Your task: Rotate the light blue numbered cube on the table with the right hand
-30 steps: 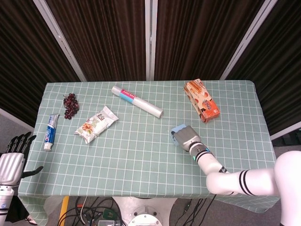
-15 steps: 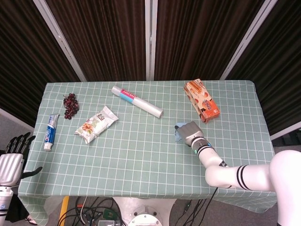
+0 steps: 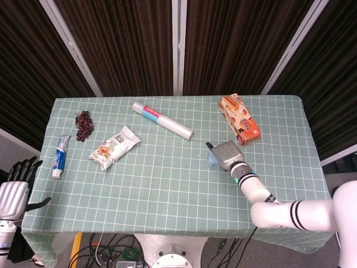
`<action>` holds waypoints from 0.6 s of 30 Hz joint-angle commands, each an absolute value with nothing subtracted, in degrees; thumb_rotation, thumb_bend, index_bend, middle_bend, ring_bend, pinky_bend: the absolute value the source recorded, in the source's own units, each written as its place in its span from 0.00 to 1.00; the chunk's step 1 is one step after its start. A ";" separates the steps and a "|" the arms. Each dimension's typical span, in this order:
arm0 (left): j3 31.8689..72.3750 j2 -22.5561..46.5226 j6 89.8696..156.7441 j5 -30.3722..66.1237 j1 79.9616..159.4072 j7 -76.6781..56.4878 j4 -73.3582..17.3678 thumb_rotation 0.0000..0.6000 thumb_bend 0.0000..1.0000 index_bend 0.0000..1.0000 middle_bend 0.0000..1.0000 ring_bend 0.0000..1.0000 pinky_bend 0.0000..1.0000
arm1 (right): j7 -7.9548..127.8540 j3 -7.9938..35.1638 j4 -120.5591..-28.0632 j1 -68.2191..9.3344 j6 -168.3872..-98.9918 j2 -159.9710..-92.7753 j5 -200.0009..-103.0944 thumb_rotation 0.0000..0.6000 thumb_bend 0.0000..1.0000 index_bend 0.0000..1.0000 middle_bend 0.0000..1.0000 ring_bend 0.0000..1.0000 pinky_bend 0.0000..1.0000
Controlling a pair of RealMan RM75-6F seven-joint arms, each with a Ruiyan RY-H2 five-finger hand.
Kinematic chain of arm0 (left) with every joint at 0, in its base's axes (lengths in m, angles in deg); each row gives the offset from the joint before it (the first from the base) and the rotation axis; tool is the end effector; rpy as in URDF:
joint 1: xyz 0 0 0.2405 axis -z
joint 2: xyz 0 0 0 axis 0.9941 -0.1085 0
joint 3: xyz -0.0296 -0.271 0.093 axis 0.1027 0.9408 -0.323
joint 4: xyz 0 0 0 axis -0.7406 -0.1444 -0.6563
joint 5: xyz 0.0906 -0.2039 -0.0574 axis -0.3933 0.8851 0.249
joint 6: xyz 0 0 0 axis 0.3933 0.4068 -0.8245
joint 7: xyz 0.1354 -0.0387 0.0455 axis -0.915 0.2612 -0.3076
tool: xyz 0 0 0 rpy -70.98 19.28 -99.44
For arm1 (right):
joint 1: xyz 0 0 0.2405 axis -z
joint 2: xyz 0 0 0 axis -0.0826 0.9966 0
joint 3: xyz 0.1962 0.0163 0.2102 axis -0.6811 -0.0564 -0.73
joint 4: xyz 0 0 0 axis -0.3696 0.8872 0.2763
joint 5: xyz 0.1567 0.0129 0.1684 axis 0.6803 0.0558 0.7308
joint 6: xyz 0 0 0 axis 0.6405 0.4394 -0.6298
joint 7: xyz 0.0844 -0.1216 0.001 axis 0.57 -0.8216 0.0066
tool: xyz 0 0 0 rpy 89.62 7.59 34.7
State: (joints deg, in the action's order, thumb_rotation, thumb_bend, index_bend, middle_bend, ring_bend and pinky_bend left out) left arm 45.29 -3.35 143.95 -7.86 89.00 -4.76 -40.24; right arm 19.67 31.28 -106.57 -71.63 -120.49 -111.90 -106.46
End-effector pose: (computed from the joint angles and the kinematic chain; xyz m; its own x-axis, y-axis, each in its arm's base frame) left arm -0.3688 0.1874 0.1401 0.3805 0.0249 0.9244 0.9247 -0.0219 -0.3800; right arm -0.1047 -0.3901 0.0290 0.7202 -0.4486 0.5292 -0.6908 -0.3937 0.6064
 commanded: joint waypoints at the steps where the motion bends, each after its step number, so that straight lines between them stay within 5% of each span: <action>1: 45.31 -3.33 144.00 -7.94 89.01 -4.88 -40.40 1.00 0.01 0.08 0.00 0.00 0.02 | 27.58 32.99 -115.80 -58.10 -139.44 -106.86 -129.54 1.00 1.00 0.00 0.94 0.85 0.75; 3: 45.25 -3.34 144.02 -8.10 89.04 -5.20 -40.70 1.00 0.01 0.08 0.00 0.00 0.02 | 30.30 37.11 -116.30 -49.60 -150.76 -106.68 -143.36 1.00 0.99 0.00 0.89 0.80 0.70; 4: 45.18 -3.33 144.11 -8.29 89.03 -5.46 -40.94 1.00 0.01 0.08 0.00 0.00 0.02 | 32.55 40.11 -114.20 -44.42 -156.21 -107.30 -151.02 1.00 0.87 0.00 0.73 0.60 0.55; 6: 45.06 -3.30 144.17 -8.60 89.07 -6.12 -41.50 1.00 0.01 0.08 0.00 0.00 0.02 | 34.24 44.14 -108.89 -36.28 -163.75 -108.55 -158.36 1.00 0.37 0.00 0.23 0.15 0.16; 7: 44.99 -3.30 144.16 -8.75 89.11 -6.49 -41.81 1.00 0.01 0.08 0.00 0.00 0.02 | 35.88 45.05 -107.41 -33.22 -165.83 -109.16 -159.77 1.00 0.12 0.00 0.05 0.01 0.02; 8: 44.92 -3.31 144.15 -8.95 89.16 -6.93 -42.16 1.00 0.01 0.08 0.00 0.00 0.02 | 38.60 45.72 -105.46 -30.36 -167.71 -110.00 -161.79 1.00 0.01 0.00 0.00 0.00 0.00; 14: 44.55 -2.99 144.39 -10.18 89.41 -10.55 -45.27 1.00 0.01 0.08 0.00 0.00 0.02 | 53.34 44.85 -83.42 -13.73 -180.74 -118.81 -170.91 1.00 0.00 0.00 0.00 0.00 0.00; 18: 44.62 -2.83 144.38 -10.32 89.57 -12.35 -47.13 1.00 0.01 0.08 0.00 0.00 0.02 | 62.34 42.08 -74.28 -7.95 -181.57 -122.62 -170.86 1.00 0.00 0.00 0.00 0.00 0.00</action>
